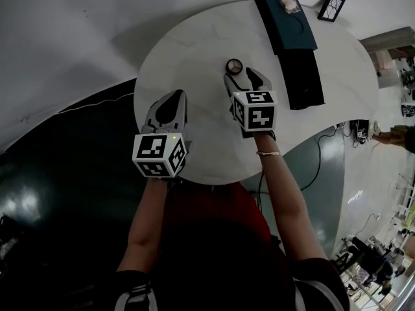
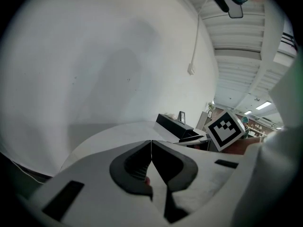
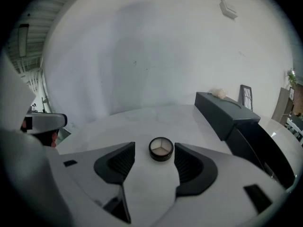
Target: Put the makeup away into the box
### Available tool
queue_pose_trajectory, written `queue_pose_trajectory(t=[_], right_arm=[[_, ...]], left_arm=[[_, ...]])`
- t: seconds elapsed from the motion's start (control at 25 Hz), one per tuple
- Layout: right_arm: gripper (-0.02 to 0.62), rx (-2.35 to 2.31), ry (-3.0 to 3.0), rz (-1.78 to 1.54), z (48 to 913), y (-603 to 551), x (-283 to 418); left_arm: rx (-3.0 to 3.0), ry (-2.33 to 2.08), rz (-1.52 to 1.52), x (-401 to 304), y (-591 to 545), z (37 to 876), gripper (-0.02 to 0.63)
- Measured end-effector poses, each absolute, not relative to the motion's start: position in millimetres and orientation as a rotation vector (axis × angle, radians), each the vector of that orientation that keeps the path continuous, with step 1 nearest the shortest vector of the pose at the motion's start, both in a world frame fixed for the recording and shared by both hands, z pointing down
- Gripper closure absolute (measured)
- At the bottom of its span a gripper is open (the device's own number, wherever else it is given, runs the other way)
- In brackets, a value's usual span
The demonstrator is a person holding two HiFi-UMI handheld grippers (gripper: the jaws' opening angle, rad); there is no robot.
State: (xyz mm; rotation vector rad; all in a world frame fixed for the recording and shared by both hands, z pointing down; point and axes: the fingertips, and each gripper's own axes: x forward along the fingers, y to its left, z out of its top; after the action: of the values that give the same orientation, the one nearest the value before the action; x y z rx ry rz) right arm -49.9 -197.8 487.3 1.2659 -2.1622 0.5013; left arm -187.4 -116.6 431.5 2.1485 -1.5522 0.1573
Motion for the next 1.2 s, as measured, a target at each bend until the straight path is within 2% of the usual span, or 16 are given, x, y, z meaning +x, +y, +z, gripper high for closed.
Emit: queue_pose_trajectory(t=[1.2], right_arm=[[0.347, 1.224, -2.040, 0.575, 523.6, -226.6, -53.0]], left_arm=[[2.134, -1.527, 0.143, -209.7, -135.3, 445.1, 0.584]])
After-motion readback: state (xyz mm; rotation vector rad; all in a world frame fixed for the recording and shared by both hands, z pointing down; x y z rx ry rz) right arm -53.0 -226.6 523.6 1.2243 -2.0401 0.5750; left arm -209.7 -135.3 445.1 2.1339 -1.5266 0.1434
